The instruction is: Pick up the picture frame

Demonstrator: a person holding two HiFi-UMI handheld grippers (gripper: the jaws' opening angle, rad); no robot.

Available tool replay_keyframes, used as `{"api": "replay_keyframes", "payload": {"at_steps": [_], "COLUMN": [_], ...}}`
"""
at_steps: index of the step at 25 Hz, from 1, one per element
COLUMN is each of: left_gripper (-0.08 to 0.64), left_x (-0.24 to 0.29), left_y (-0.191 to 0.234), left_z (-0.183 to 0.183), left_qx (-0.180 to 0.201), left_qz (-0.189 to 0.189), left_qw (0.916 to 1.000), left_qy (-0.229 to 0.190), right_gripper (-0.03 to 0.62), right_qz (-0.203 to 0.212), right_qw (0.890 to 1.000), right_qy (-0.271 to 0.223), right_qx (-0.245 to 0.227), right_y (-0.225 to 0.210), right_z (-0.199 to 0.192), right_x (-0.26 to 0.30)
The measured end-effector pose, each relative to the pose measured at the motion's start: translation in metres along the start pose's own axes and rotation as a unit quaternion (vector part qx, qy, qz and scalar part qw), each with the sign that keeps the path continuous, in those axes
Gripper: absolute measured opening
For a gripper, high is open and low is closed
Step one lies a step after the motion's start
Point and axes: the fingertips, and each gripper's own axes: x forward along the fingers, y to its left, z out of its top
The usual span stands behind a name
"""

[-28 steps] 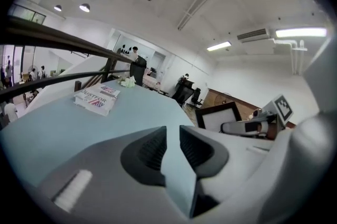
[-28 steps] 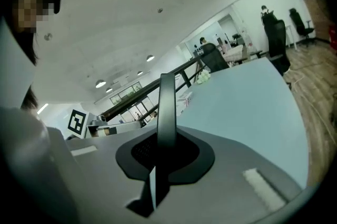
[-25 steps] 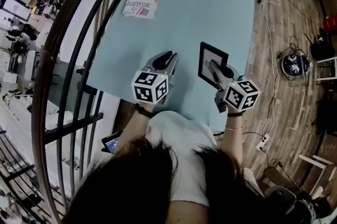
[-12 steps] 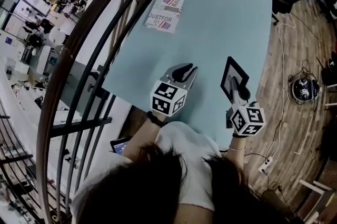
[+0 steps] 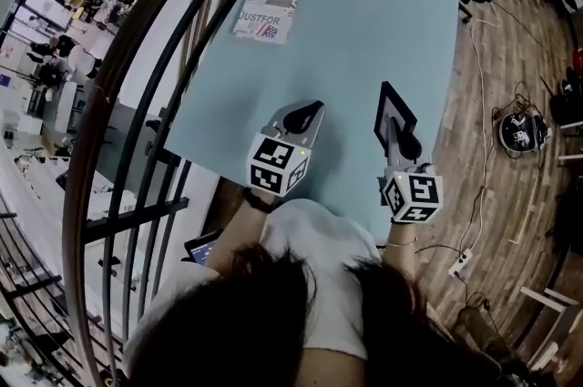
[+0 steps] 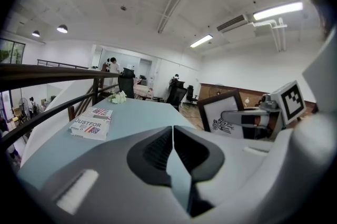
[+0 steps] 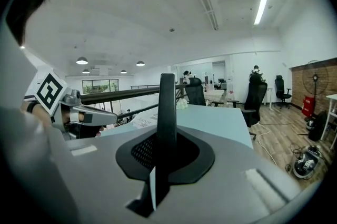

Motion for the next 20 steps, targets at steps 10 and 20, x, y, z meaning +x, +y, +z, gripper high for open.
{"api": "replay_keyframes", "payload": {"at_steps": [10,20], "left_gripper": [0.057,0.057], "left_x": [0.001,0.005], "left_y": [-0.002,-0.001], "left_z": [-0.009,-0.014], "left_qx": [0.023,0.036], "left_qz": [0.003,0.005], "left_qw": [0.9997,0.9992], "left_qy": [0.008,0.016], "right_gripper": [0.014,0.014], "right_qz": [-0.02,-0.024], "right_qw": [1.0,0.999], "right_qy": [-0.021,-0.022], "right_qx": [-0.004,-0.005], "right_y": [-0.012,-0.017], "right_z": [-0.001,-0.002], "right_x": [-0.009,-0.007]}}
